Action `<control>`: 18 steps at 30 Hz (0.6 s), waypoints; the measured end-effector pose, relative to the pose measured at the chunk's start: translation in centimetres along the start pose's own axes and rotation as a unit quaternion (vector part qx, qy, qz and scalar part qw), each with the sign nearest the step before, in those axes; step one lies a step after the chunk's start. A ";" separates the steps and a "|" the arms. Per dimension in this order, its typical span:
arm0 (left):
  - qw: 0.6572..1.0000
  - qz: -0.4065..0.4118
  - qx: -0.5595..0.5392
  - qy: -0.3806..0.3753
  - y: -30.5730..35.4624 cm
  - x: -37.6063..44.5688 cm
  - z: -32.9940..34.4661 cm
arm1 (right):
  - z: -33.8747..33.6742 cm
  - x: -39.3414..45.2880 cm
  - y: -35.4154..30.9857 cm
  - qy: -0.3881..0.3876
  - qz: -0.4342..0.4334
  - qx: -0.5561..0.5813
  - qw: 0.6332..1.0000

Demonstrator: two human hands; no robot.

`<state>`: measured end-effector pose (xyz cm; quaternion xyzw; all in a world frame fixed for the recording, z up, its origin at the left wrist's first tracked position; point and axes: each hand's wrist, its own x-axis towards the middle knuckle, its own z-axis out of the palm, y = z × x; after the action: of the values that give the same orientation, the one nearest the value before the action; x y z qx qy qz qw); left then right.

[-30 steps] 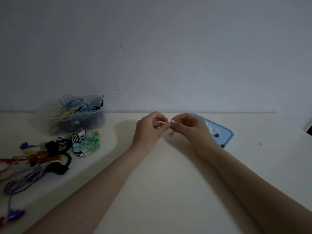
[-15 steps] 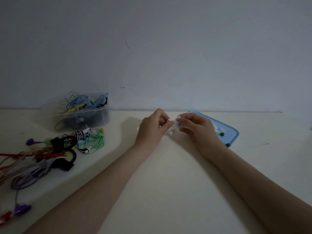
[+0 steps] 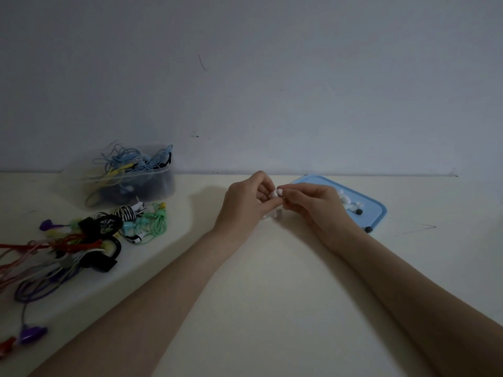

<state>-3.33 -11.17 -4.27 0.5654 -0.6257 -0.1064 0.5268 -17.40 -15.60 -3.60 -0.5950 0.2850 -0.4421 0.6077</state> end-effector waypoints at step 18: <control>0.999 0.022 -0.043 -0.007 -0.1 0.1 0.0 | -0.5 0.0 -0.2 0.007 0.025 0.084 0.996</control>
<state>-3.20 -11.30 -4.27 0.5278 -0.6363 -0.1257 0.5484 -17.84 -15.84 -3.46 -0.5317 0.2655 -0.4530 0.6645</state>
